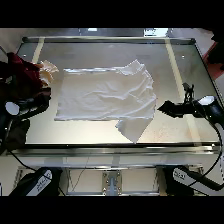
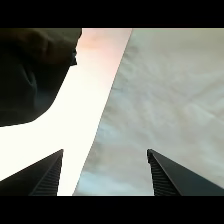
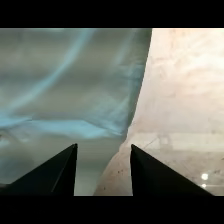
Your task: Fold the shirts.
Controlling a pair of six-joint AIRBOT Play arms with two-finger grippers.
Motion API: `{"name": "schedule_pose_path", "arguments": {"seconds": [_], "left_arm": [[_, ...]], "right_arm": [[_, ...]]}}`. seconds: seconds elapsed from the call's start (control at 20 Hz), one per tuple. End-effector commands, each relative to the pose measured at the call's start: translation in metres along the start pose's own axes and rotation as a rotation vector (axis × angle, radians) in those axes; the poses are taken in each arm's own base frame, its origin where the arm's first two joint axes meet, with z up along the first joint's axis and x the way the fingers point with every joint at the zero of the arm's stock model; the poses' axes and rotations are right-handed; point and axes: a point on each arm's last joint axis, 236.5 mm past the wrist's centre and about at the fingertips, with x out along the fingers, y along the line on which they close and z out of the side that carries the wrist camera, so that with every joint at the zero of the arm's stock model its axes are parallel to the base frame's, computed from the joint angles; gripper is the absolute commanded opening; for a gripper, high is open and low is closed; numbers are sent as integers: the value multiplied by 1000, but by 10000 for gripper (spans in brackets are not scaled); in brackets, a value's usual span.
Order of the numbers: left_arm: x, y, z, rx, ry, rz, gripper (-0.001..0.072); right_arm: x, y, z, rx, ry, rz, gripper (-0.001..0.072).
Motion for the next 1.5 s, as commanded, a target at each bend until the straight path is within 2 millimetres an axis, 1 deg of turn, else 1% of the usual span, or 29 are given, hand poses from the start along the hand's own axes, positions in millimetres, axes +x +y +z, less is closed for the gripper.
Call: {"name": "schedule_pose_path", "arguments": {"seconds": [0.0, 0.05, 0.1, 0.15, 0.25, 0.35, 0.4, 0.45, 0.55, 0.65, 0.75, 0.8, 0.85, 0.9, 0.95, 1.0, 1.05, 1.15, 1.2, 1.25, 1.4, 1.45], "left_arm": [[3, -8, -12, -61, 15, -43, 604], [3, -8, -12, -62, 15, -44, 604], [3, -8, -12, -63, 15, -45, 604], [3, -8, -12, -66, 15, -47, 604], [2, -10, -11, -78, 12, -56, 604], [2, -13, -9, -93, 5, -67, 604], [2, -14, -8, -100, 0, -72, 603], [2, -15, -6, -105, -5, -76, 604], [2, -16, -6, -107, -7, -78, 604], [2, -15, -6, -107, -7, -78, 604], [2, -15, -6, -107, -7, -78, 604], [2, -15, -6, -107, -7, -78, 604], [2, -15, -6, -107, -7, -77, 603], [2, -15, -5, -107, -9, -77, 604], [2, -15, -5, -108, -11, -77, 604], [2, -15, -5, -124, -11, -76, 603], [2, -14, -4, -166, -14, -73, 604], [4, -12, -2, -315, -16, -69, 604], [7, -8, -7, -357, 3, -50, 603], [11, -2, -18, -388, 46, -19, 603], [26, 20, -78, -489, 296, 78, 603], [30, 25, -91, -548, 359, 86, 604]], "right_arm": [[31, -8, -47, 180, 51, 62, 457], [36, -7, -57, 214, 65, 77, 490], [39, -9, -62, 233, 66, 83, 511], [43, -13, -62, 259, 47, 80, 517], [47, -14, -48, 304, -33, 95, 517], [45, -11, -26, 339, -121, 125, 516], [45, -8, -19, 351, -148, 141, 516], [46, -5, -16, 360, -156, 154, 515], [56, -2, -22, 364, -128, 158, 515], [69, 1, -33, 377, -78, 158, 514], [78, 10, -36, 379, -62, 186, 512], [79, 15, -32, 372, -78, 204, 470], [77, 20, -27, 376, -97, 228, 365], [75, 25, -20, 365, -120, 253, 210], [71, 32, -13, 353, -144, 284, 75], [68, 39, -7, 350, -164, 317, 31], [63, 45, -3, 354, -181, 345, 30], [55, 54, 3, 322, -200, 369, 30], [51, 58, 5, 309, -209, 376, 30], [47, 60, 6, 299, -218, 381, 30], [42, 68, 5, 280, -217, 401, 30], [41, 69, 4, 272, -212, 407, 31]]}}
